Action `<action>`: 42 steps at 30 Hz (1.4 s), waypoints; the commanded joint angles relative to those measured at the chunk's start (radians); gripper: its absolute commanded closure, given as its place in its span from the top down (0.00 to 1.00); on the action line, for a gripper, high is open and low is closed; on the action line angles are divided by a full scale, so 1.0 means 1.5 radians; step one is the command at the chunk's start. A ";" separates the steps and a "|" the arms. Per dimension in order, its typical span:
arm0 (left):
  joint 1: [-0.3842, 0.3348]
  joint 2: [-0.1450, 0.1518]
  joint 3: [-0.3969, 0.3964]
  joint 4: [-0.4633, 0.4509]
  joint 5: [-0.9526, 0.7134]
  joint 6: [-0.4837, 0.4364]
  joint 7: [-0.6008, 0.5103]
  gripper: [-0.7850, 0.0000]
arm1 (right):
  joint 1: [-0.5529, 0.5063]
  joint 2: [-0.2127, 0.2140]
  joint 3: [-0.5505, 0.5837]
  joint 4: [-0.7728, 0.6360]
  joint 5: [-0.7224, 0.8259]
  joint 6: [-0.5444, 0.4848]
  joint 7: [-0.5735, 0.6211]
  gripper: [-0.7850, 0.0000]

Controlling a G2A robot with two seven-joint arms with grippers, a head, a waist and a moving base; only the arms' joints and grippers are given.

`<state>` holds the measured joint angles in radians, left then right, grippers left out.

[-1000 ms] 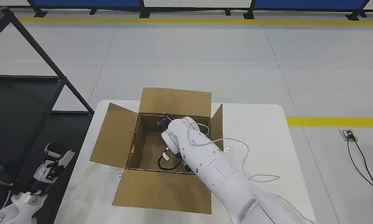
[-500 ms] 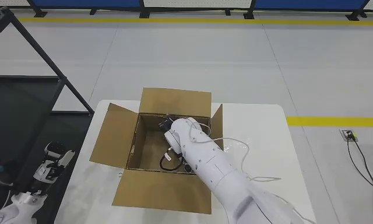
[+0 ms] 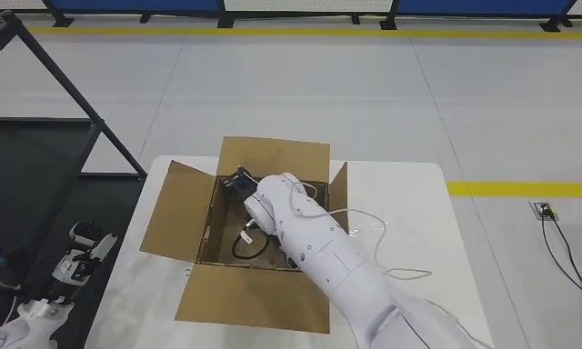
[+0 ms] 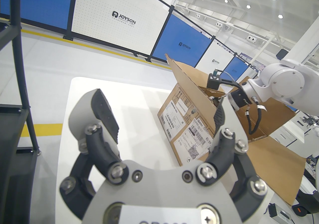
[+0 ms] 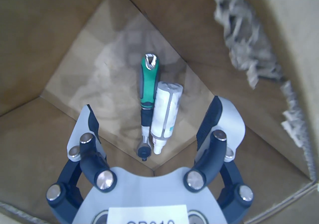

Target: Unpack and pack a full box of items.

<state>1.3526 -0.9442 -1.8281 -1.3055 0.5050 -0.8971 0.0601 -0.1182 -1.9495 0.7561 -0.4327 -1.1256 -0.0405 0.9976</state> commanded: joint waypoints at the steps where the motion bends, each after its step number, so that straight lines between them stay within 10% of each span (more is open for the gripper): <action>1: 0.000 0.000 0.000 0.000 0.000 0.000 0.000 1.00 | -0.014 0.009 0.004 -0.050 -0.013 0.002 0.001 1.00; 13: 0.000 0.000 0.000 0.000 0.000 0.000 0.000 1.00 | -0.354 0.111 0.091 -0.751 -0.307 0.114 0.094 1.00; 31: 0.000 0.000 -0.001 0.000 -0.002 0.005 0.001 1.00 | -0.376 0.113 0.103 -0.766 -0.281 0.092 0.070 1.00; 42: -0.019 -0.001 0.012 -0.029 0.080 0.095 -0.035 1.00 | -0.543 0.143 0.339 -1.021 -0.049 -0.016 0.001 1.00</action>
<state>1.3270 -0.9453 -1.8191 -1.3442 0.6044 -0.7483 0.0143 -0.8968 -1.7400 1.2264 -1.9210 -1.2312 -0.0456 1.0005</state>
